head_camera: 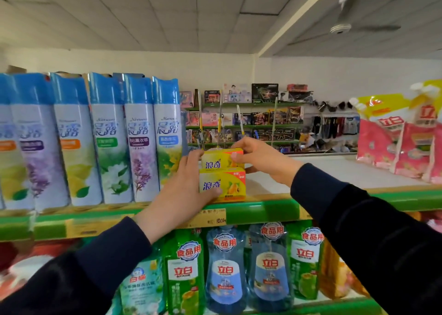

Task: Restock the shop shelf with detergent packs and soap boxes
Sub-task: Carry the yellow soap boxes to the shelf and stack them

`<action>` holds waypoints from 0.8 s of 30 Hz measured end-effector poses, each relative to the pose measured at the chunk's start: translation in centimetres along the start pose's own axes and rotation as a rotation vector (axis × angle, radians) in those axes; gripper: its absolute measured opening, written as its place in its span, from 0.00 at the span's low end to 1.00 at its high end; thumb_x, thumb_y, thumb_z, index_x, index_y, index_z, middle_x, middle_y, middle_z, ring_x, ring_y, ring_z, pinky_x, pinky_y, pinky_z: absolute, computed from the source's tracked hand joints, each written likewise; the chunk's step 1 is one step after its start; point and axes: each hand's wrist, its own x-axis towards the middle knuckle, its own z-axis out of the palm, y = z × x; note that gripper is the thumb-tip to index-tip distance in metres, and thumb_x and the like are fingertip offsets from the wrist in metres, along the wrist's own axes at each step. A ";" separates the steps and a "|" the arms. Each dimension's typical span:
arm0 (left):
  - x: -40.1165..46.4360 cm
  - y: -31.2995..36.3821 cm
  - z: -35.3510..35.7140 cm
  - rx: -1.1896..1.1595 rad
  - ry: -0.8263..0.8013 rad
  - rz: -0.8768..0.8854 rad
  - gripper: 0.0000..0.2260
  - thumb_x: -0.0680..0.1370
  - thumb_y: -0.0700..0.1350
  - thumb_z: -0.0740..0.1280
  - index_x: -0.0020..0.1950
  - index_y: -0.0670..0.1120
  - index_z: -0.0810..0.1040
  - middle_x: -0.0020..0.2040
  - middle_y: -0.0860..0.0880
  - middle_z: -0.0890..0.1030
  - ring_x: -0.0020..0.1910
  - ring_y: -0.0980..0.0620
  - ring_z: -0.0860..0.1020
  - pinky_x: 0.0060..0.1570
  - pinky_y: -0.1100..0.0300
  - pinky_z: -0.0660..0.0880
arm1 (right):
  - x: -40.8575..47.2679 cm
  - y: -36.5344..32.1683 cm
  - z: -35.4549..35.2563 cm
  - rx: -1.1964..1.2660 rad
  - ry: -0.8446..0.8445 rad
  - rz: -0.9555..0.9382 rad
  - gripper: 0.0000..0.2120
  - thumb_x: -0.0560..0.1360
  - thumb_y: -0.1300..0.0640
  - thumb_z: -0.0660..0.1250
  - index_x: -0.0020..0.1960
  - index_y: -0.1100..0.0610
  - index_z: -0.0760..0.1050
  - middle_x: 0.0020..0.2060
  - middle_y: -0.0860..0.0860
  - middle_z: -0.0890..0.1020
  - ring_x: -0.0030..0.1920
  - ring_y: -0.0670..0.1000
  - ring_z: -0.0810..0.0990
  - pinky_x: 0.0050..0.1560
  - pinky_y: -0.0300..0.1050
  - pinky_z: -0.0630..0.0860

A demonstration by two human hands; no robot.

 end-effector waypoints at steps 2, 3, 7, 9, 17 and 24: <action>-0.2 0.3 0.2 -0.002 -0.066 -0.008 0.49 0.75 0.62 0.72 0.83 0.53 0.42 0.84 0.49 0.50 0.81 0.48 0.58 0.77 0.49 0.61 | -0.1 0.1 0.2 0.020 -0.056 0.012 0.12 0.82 0.52 0.67 0.64 0.52 0.76 0.58 0.53 0.83 0.55 0.50 0.84 0.44 0.41 0.82; -0.2 0.4 0.3 0.001 -0.103 -0.016 0.51 0.75 0.64 0.70 0.83 0.53 0.37 0.85 0.50 0.43 0.82 0.49 0.53 0.79 0.50 0.57 | -0.2 0.3 0.3 0.024 -0.080 0.018 0.11 0.83 0.52 0.66 0.64 0.51 0.77 0.57 0.52 0.83 0.53 0.49 0.84 0.42 0.39 0.82; 0.0 0.5 0.6 -0.032 -0.177 -0.044 0.50 0.74 0.71 0.64 0.83 0.56 0.35 0.85 0.52 0.44 0.82 0.50 0.54 0.79 0.50 0.56 | -1.2 1.2 0.4 0.046 -0.129 0.051 0.16 0.85 0.46 0.58 0.69 0.47 0.75 0.60 0.47 0.82 0.56 0.48 0.83 0.49 0.43 0.83; 0.0 0.2 0.8 -0.048 -0.180 -0.045 0.49 0.73 0.72 0.63 0.83 0.57 0.37 0.84 0.53 0.49 0.81 0.50 0.57 0.77 0.52 0.57 | -1.6 1.8 0.4 0.124 -0.127 0.079 0.23 0.84 0.40 0.56 0.73 0.48 0.73 0.67 0.49 0.79 0.63 0.51 0.80 0.58 0.50 0.82; 0.2 -0.2 0.9 -0.057 -0.181 -0.056 0.51 0.67 0.78 0.57 0.83 0.50 0.53 0.82 0.49 0.60 0.77 0.50 0.64 0.72 0.55 0.62 | -2.7 2.2 1.8 -0.012 -0.056 0.065 0.29 0.80 0.34 0.60 0.76 0.46 0.68 0.71 0.46 0.77 0.71 0.49 0.73 0.74 0.58 0.69; 0.0 0.0 1.9 -0.144 -0.150 -0.053 0.58 0.63 0.81 0.56 0.84 0.51 0.46 0.84 0.49 0.52 0.82 0.50 0.55 0.78 0.50 0.56 | -4.6 1.3 3.3 -0.094 0.044 0.068 0.29 0.83 0.35 0.51 0.81 0.45 0.60 0.79 0.48 0.66 0.77 0.50 0.66 0.65 0.43 0.61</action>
